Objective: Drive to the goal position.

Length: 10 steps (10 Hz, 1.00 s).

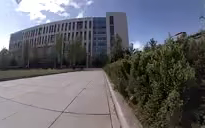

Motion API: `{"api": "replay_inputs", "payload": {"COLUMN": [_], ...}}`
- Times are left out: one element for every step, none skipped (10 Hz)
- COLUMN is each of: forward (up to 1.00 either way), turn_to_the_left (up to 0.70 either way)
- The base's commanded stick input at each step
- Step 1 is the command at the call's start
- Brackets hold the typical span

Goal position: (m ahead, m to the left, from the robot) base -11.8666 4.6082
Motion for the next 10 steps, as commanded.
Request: {"api": "replay_inputs", "payload": {"forward": [0.04,0.04,0.04,0.04,0.04,0.04,0.04,0.04,0.05,0.04], "turn_to_the_left": [0.00,0.00,0.00,0.00,0.00,0.00,0.00,0.00,0.00,0.00]}}
